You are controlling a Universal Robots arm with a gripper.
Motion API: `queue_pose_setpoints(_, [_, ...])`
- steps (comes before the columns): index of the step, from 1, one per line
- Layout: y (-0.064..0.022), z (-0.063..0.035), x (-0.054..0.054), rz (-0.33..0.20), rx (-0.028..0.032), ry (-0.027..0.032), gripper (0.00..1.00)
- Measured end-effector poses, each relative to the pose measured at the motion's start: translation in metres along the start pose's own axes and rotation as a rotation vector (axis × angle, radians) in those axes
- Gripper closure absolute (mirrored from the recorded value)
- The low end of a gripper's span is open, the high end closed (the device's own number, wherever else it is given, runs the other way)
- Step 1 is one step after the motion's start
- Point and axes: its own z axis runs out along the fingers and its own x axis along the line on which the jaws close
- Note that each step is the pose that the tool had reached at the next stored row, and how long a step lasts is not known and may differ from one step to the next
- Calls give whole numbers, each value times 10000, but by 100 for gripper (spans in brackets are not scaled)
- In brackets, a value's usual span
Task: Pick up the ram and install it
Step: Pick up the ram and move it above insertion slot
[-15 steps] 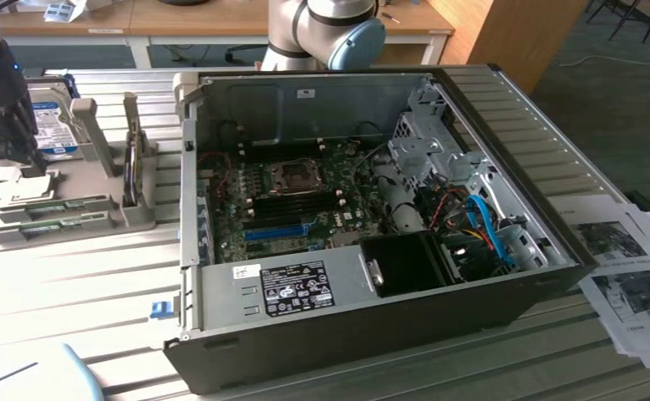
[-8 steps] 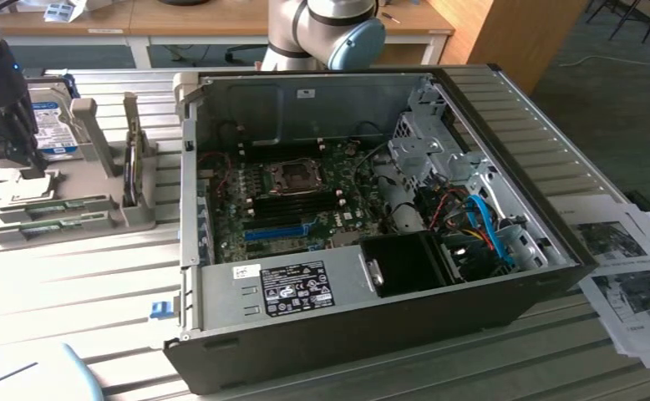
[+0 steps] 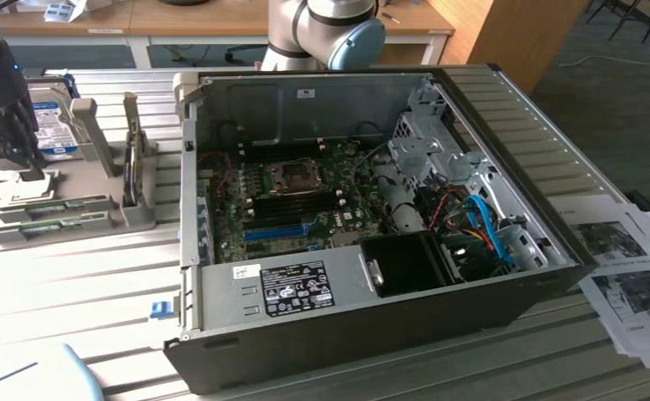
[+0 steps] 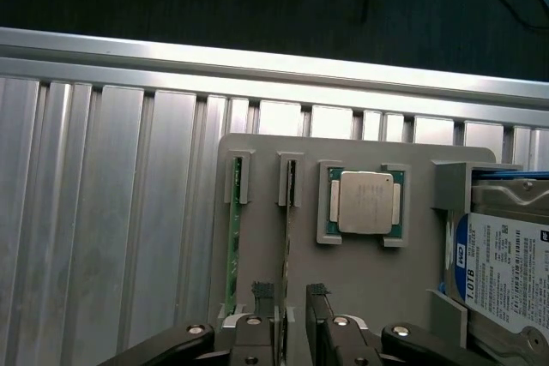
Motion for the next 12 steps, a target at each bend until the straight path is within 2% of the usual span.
queue_pose_setpoints(12, [5, -1, 78, 0, 0, 5, 72])
